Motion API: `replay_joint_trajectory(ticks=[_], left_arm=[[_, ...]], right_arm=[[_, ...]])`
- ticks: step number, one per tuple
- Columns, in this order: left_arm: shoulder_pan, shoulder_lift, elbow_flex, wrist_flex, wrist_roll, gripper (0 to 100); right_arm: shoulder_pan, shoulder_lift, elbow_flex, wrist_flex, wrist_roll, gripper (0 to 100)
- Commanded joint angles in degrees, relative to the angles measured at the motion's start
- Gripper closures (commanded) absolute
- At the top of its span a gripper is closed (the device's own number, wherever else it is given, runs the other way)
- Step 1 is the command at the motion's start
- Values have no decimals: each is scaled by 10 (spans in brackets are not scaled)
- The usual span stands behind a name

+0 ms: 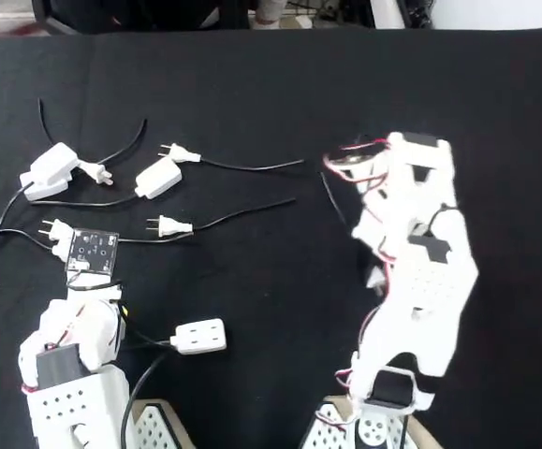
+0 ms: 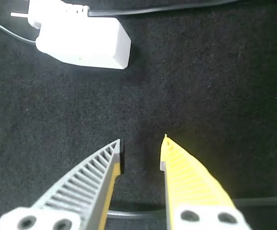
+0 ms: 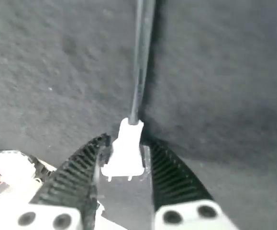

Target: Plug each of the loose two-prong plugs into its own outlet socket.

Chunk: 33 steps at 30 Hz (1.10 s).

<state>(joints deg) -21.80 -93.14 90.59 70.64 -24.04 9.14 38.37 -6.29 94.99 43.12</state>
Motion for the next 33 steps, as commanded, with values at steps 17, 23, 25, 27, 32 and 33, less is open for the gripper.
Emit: replay_joint_trajectory(ticks=[17,23,25,27,32,33], left_arm=[[-7,-2,-7,2,-3,859],[-7,-2,-7,3,-3,859],[-7,-2,-7,3,-3,859],[-7,-2,-7,4,-13,859],[-7,-2,-7,4,-21,859],[-7,-2,-7,4,-21,859]], right_arm=[[-185,-187,160,-22,-58,711],[-163,-298,229,-22,-55,814],[-153,-323,246,-23,-55,821],[-149,-340,259,-27,-55,821],[-151,-343,262,-49,-55,821],[-148,-339,262,-60,-55,821]])
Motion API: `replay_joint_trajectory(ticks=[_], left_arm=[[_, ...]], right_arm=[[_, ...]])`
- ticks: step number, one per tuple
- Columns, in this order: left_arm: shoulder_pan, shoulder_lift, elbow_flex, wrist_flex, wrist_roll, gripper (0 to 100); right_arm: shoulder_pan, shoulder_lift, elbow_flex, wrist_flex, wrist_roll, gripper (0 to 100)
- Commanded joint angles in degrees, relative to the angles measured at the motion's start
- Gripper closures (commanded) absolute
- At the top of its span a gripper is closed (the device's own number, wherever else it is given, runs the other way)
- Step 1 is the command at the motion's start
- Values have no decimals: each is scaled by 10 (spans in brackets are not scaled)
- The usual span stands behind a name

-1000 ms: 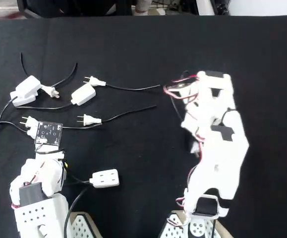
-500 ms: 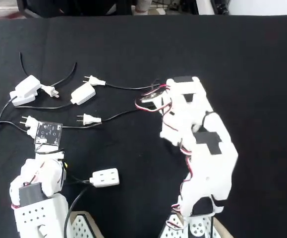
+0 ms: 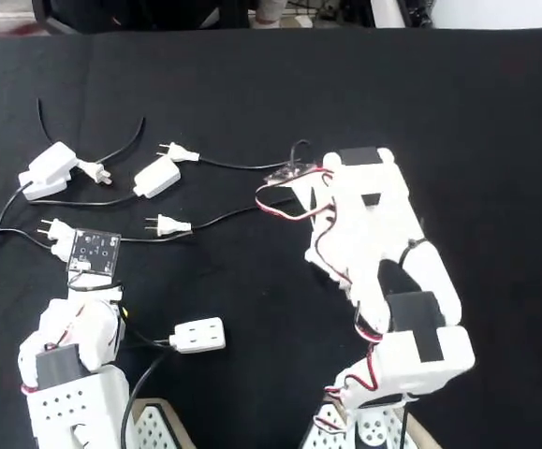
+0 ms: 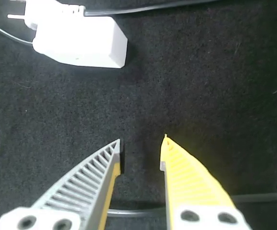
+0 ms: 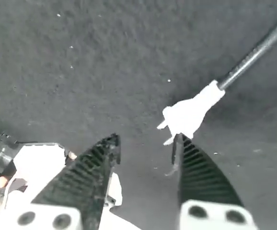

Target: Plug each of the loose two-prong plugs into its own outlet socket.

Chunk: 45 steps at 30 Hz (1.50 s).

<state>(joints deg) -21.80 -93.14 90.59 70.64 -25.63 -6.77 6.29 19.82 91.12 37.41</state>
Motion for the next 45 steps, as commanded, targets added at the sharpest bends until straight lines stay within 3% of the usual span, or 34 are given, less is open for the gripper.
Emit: replay_joint_trajectory(ticks=[1,14,30,33,38,45], left_arm=[[-7,-2,-7,4,-5,859],[-7,-2,-7,4,-5,859],[-7,-2,-7,4,-5,859],[-7,-2,-7,4,-5,859],[-7,-2,-7,4,-5,859],[-7,-2,-7,4,-5,859]], right_arm=[[15,-12,1,-25,3,821],[116,36,-63,-32,54,819],[118,194,-66,-105,25,822],[99,194,-64,-105,24,833],[40,194,-66,-102,-19,989],[-49,197,-63,-100,-67,946]])
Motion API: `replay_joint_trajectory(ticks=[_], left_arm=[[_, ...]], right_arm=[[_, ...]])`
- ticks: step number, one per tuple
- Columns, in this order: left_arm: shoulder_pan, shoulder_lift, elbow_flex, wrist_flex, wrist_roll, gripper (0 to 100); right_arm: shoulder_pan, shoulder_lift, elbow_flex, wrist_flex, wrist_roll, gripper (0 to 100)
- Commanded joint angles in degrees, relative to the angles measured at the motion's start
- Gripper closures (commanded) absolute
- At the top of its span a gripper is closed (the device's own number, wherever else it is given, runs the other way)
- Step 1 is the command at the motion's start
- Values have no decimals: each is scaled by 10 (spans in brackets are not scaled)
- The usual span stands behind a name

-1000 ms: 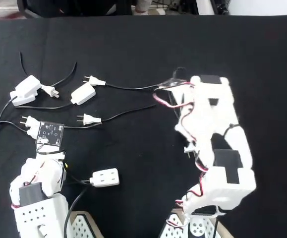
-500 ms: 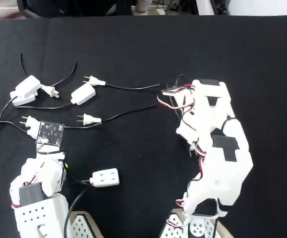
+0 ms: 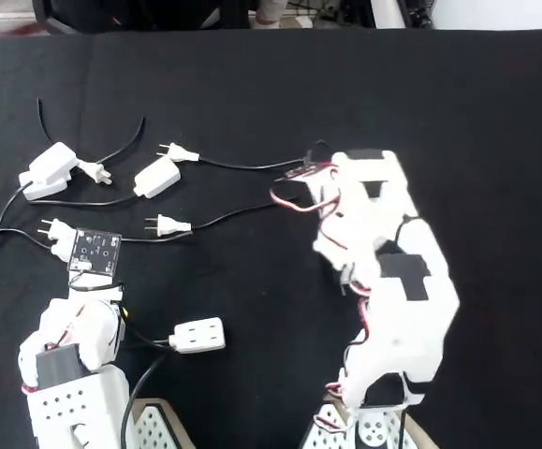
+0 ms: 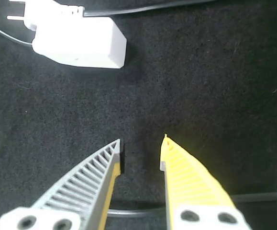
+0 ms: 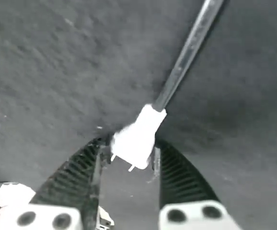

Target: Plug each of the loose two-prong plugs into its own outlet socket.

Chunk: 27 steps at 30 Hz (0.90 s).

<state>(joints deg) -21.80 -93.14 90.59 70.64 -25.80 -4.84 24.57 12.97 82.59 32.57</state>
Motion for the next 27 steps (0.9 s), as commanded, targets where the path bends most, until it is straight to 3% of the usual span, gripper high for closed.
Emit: replay_joint_trajectory(ticks=[1,5,11,15,22,27], left_arm=[[-7,-2,-7,4,-4,859],[-7,-2,-7,4,-4,859],[-7,-2,-7,4,-4,859],[-7,-2,-7,4,-4,859],[-7,-2,-7,4,-4,859],[-7,-2,-7,4,-4,859]], right_arm=[[-76,15,6,-11,-21,946],[-104,15,6,6,-22,939],[-131,13,2,9,-41,822],[-148,10,1,14,-41,822],[-91,10,-10,35,-29,984],[-57,-6,-7,66,33,815]])
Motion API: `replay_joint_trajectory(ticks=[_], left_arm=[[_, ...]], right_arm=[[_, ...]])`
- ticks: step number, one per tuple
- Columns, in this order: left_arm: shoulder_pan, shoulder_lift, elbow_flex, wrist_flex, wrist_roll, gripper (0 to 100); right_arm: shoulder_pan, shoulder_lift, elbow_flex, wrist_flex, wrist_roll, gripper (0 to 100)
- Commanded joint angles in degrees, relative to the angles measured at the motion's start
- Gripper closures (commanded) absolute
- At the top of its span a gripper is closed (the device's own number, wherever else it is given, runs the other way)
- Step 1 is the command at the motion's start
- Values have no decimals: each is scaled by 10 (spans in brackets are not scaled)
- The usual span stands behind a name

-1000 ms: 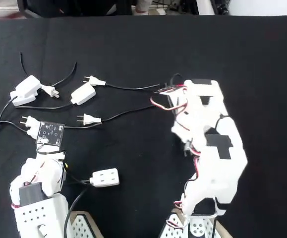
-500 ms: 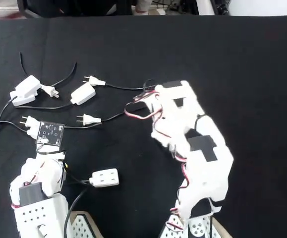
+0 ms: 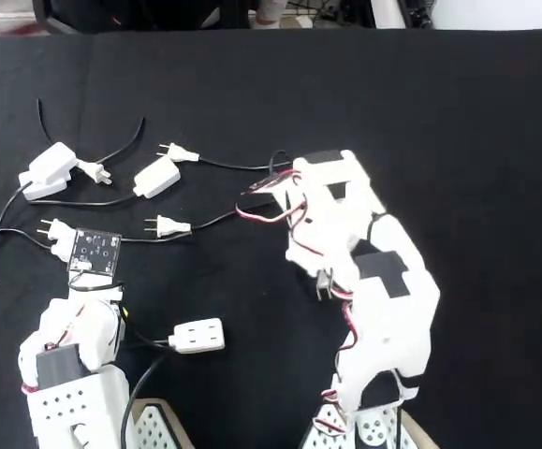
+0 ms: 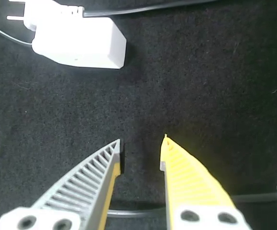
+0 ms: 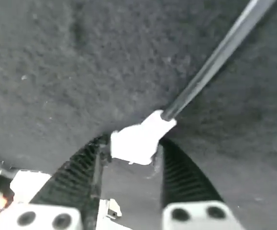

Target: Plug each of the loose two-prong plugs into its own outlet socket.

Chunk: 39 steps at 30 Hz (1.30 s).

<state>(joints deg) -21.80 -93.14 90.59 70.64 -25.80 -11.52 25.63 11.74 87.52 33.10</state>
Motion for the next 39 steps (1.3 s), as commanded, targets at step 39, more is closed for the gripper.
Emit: replay_joint_trajectory(ticks=[39], left_arm=[[-7,-2,-7,4,-2,859]], right_arm=[[27,-135,184,-178,-61,869]])
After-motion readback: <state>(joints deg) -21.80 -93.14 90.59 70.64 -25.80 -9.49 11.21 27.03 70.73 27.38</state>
